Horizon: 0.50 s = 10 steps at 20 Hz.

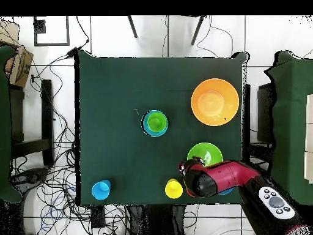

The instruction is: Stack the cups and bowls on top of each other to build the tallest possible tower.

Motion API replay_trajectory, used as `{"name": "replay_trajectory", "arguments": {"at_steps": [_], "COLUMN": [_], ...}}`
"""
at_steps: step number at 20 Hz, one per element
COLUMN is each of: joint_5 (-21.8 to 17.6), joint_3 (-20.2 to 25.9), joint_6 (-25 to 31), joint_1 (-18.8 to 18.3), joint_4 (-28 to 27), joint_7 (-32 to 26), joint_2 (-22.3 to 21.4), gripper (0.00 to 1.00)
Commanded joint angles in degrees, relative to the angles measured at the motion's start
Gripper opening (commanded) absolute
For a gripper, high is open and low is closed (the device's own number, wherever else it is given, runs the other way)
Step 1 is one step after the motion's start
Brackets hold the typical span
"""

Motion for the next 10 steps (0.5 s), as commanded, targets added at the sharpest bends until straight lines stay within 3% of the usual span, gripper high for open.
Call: {"name": "replay_trajectory", "arguments": {"at_steps": [1,2,3,10], "joint_5": [-4.4,-4.4,-4.4,-3.7], "joint_3": [-2.0,-2.3,-2.5,-3.1], "joint_6": [-4.4,-4.9,-5.5,-5.2], "joint_1": [3.2,3.3,3.5,3.8], "joint_4": [-7.9,-8.0,-8.0,-8.2], "joint_7": [2.5,2.8,3.1,2.0], "joint_2": [3.2,3.2,3.2,3.2], "gripper": [1.0,1.0,0.0,0.0]}}
